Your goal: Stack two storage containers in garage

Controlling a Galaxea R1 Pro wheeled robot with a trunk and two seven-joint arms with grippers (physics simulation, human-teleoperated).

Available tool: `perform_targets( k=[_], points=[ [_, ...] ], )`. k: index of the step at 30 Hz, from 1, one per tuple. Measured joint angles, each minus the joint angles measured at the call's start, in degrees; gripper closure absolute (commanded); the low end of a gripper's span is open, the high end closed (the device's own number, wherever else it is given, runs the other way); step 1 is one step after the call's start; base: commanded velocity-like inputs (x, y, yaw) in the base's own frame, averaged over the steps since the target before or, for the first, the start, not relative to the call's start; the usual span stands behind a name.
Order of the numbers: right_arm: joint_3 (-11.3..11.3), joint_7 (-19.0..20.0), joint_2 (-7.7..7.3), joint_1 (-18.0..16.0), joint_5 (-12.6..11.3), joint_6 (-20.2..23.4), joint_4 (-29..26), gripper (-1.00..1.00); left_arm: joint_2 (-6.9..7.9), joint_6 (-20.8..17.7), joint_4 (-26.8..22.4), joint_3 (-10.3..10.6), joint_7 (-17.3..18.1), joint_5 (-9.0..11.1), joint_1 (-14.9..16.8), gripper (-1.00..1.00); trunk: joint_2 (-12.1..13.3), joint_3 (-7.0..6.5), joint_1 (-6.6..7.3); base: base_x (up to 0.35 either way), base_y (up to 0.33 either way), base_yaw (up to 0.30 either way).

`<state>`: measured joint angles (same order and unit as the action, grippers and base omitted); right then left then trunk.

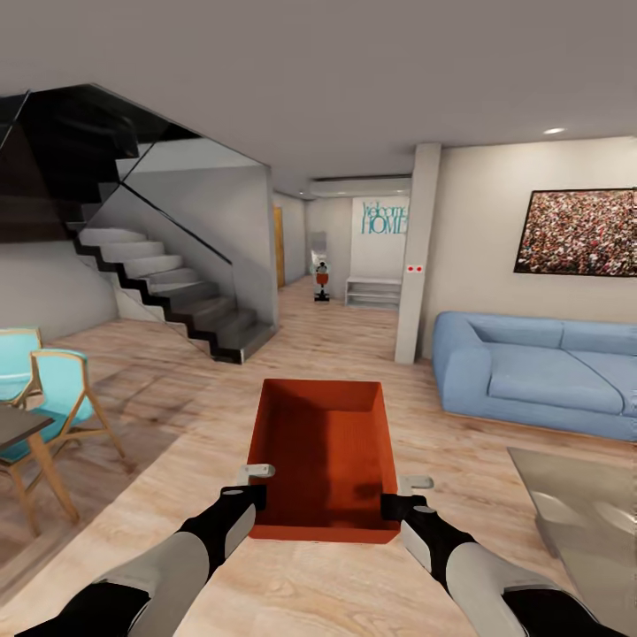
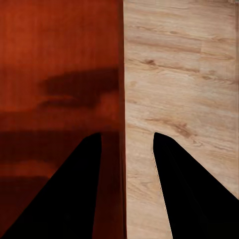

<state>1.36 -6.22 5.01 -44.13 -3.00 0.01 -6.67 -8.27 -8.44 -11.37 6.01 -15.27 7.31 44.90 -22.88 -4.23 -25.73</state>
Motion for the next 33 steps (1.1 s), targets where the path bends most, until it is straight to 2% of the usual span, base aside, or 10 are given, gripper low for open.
perform_targets(
  k=[10,33],
  points=[
    [0.0,-0.02,0.01,0.0,0.01,0.04,0.0,1.0,0.0,-0.03,0.01,-0.01,-0.01,0.0,0.0,1.0,0.0,0.0,0.0,0.322,0.0,-0.205],
    [-0.04,0.17,-0.07,0.01,-0.02,-0.21,0.03,1.0,-0.02,0.34,0.08,-0.11,0.1,-0.04,0.0,1.0,0.0,0.0,0.0,0.322,0.028,-0.007]
  ],
)
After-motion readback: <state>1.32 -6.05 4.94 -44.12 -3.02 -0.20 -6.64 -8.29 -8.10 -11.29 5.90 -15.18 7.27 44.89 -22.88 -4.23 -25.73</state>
